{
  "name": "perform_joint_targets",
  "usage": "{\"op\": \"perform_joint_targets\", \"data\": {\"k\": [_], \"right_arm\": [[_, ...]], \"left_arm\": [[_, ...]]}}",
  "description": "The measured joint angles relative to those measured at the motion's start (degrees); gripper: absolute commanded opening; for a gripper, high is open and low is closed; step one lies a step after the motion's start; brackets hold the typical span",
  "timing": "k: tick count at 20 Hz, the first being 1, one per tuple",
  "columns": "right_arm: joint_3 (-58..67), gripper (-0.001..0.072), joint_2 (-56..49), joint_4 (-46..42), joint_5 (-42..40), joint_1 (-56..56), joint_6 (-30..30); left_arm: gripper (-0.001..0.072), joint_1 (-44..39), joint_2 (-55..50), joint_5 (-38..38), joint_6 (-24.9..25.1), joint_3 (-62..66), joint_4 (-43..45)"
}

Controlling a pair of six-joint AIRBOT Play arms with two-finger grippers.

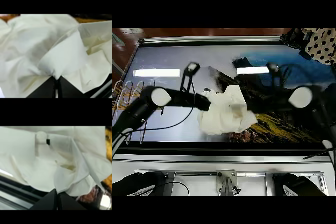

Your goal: Fold the shirts.

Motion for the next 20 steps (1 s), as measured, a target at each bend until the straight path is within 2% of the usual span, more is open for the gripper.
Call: {"op": "perform_joint_targets", "data": {"k": [1,2,3,4,5,8,12,16,20], "right_arm": [[-2.1,0.0577,0.0,0.5,0.1,1.6,0.9],[-3.7,0.064,0.0,1.2,0.1,3.3,1.5],[-4.8,0.064,0.0,2.3,0.3,4.8,2.0],[-5.7,0.0641,0.0,3.4,1.2,6.0,2.6],[-6.1,0.0641,0.2,3.9,2.3,6.8,2.9],[-4.9,0.0641,1.6,2.7,6.3,7.8,3.3],[0.3,0.0641,3.1,-2.4,5.4,3.5,4.8],[3.7,0.0641,0.0,-4.4,2.0,-4.8,4.7],[4.6,0.064,-6.4,-3.2,3.2,-11.0,1.5]], "left_arm": [[0.0063,-0.2,0.0,0.3,-0.5,-2.1,1.0],[0.0078,-0.3,0.2,0.2,-0.7,-3.7,2.3],[0.0246,-0.3,0.6,0.2,-0.7,-4.9,3.6],[0.0478,-0.3,1.2,-0.5,-0.2,-5.6,4.6],[0.0606,-0.1,2.1,-2.0,0.4,-6.0,5.4],[0.061,1.5,6.6,-6.0,1.0,-6.6,6.8],[0.0616,3.3,11.8,-7.1,-5.6,-6.8,5.1],[0.0615,3.1,10.1,-1.4,-9.6,-6.9,-4.8],[0.0602,3.0,3.5,3.0,-11.0,-6.9,-11.9]]}}
